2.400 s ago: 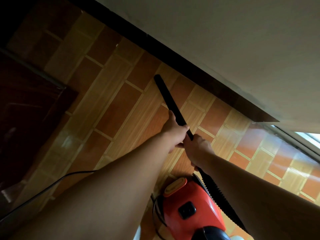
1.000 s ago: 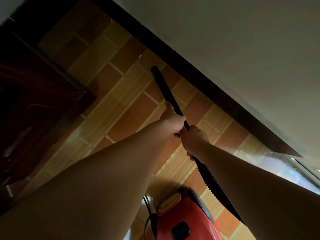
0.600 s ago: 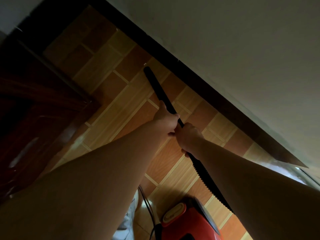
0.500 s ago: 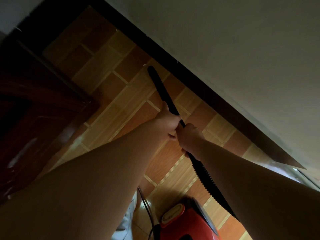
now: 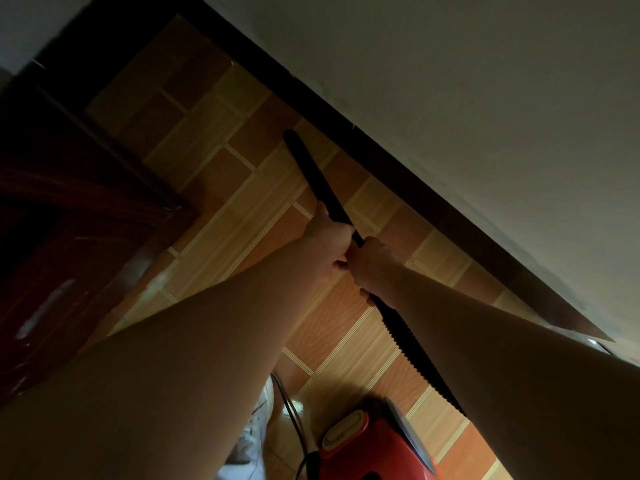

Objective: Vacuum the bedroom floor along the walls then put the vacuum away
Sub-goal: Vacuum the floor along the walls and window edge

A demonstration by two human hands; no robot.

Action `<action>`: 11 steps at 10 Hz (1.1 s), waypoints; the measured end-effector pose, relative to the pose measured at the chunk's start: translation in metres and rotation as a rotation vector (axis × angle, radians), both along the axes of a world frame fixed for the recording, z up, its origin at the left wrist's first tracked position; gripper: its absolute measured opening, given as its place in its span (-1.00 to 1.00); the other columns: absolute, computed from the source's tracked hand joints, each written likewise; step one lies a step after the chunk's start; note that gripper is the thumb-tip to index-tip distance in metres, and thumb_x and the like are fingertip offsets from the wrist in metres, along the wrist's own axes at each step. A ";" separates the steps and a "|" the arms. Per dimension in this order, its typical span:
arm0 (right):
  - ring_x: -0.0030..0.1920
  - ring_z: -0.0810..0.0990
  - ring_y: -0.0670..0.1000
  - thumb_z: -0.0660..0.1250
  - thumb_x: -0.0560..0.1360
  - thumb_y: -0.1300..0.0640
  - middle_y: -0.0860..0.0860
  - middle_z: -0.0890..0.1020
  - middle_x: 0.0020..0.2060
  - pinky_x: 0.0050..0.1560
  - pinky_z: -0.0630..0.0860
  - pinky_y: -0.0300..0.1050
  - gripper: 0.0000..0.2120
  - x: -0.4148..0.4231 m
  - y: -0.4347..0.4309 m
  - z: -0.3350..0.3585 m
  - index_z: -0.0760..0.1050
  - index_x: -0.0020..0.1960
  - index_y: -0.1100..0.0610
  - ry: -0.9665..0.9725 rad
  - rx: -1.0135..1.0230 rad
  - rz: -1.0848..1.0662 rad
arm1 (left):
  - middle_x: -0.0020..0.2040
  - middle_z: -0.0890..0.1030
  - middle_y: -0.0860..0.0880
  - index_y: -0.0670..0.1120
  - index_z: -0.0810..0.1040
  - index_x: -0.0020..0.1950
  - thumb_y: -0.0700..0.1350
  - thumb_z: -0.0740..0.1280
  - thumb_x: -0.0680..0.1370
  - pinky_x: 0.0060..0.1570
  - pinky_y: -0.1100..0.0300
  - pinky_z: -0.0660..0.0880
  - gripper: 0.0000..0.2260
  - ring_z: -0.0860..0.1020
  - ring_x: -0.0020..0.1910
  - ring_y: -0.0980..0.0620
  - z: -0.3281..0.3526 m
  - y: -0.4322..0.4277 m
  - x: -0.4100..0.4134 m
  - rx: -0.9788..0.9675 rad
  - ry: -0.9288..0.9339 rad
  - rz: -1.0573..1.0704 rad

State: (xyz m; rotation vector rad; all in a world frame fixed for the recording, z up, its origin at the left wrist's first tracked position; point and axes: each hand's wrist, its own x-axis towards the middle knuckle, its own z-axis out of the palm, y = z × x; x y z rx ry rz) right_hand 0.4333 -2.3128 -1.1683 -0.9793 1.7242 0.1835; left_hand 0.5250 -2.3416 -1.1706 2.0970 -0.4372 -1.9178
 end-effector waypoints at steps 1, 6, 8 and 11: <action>-0.35 0.55 0.11 0.08 0.72 0.01 0.20 0.58 -0.09 -0.37 0.48 -0.07 -0.60 0.005 0.003 -0.004 0.45 0.35 0.28 -0.003 0.004 0.001 | 0.32 0.57 -0.09 0.31 -0.01 0.65 -0.22 0.28 0.68 -0.40 0.08 0.61 -0.27 0.63 0.11 -0.04 -0.002 0.002 0.007 -0.005 0.006 -0.035; -0.46 0.59 0.07 0.25 0.63 -0.21 0.19 0.70 -0.11 -0.40 0.58 -0.04 -0.57 -0.006 0.014 -0.007 0.47 0.19 0.16 -0.105 0.169 -0.291 | 0.38 0.53 -0.13 0.34 -0.05 0.64 -0.21 0.27 0.69 -0.48 0.12 0.60 -0.26 0.61 0.11 -0.09 0.005 0.004 0.003 0.048 0.066 -0.074; -0.47 0.64 -0.03 0.19 0.67 -0.18 0.12 0.64 -0.20 -0.43 0.57 -0.13 -0.64 -0.037 0.064 0.024 0.37 0.27 0.08 -0.043 0.118 -0.052 | 0.22 0.54 -0.12 0.29 -0.12 0.66 -0.18 0.26 0.70 -0.08 -0.12 0.70 -0.26 0.63 -0.06 -0.09 0.003 0.007 -0.009 0.015 -0.014 -0.119; -0.44 0.57 0.01 0.19 0.66 -0.20 0.16 0.61 -0.18 -0.49 0.55 -0.14 -0.58 -0.032 0.040 0.022 0.35 0.27 0.13 -0.044 0.068 -0.026 | 0.46 0.48 -0.15 0.20 -0.16 0.68 -0.12 0.35 0.66 0.24 -0.17 0.59 -0.19 0.57 0.33 -0.20 0.009 0.023 -0.021 -0.064 -0.065 -0.146</action>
